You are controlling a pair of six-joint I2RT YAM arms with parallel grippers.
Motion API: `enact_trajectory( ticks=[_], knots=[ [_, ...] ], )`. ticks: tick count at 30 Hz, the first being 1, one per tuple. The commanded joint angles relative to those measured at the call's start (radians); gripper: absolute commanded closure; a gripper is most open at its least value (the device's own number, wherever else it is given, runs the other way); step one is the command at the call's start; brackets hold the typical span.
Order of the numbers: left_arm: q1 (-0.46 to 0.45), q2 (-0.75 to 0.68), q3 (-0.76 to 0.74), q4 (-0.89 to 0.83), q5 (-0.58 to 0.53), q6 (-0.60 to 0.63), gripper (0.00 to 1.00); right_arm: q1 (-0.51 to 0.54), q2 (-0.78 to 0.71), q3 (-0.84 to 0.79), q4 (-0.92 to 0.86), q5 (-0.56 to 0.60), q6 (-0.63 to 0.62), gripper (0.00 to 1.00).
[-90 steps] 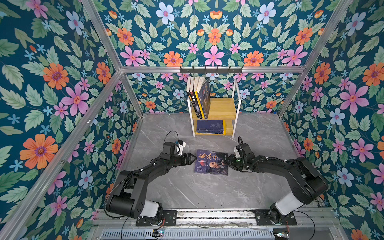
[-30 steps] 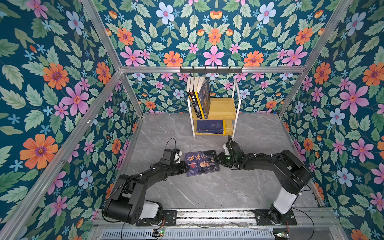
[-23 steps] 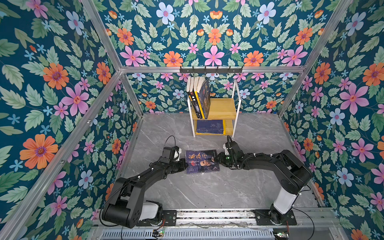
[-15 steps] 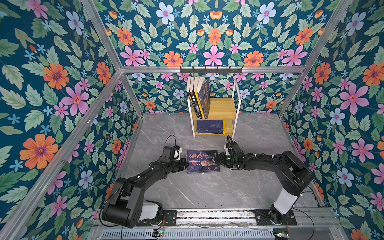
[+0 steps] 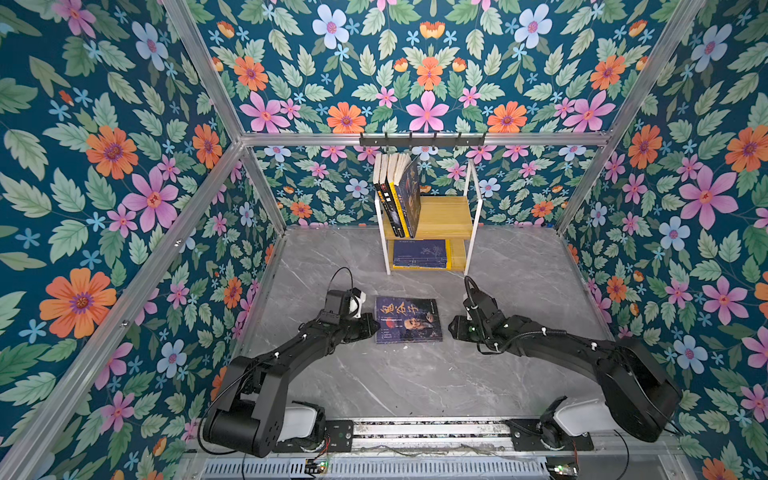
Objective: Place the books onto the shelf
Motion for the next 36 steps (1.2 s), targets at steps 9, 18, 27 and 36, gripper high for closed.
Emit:
enact_trajectory(
  ticks=[9, 18, 27, 36],
  knots=[
    [0.003, 0.0, 0.045, 0.005, 0.041, 0.027, 1.0, 0.334, 0.095, 0.16, -0.034, 0.472, -0.54, 0.4],
    [0.005, -0.008, 0.052, 0.003, 0.052, 0.029, 1.0, 0.48, 0.378, 0.185, 0.267, 0.58, -0.968, 0.41],
    [0.005, -0.007, 0.05, 0.004, 0.055, 0.034, 1.0, 0.478, 0.468, 0.171, 0.42, 0.559, -1.032, 0.43],
    [0.006, -0.025, 0.037, 0.016, 0.056, 0.029, 1.0, 0.443, 0.505, 0.154, 0.491, 0.532, -1.014, 0.58]
  ],
)
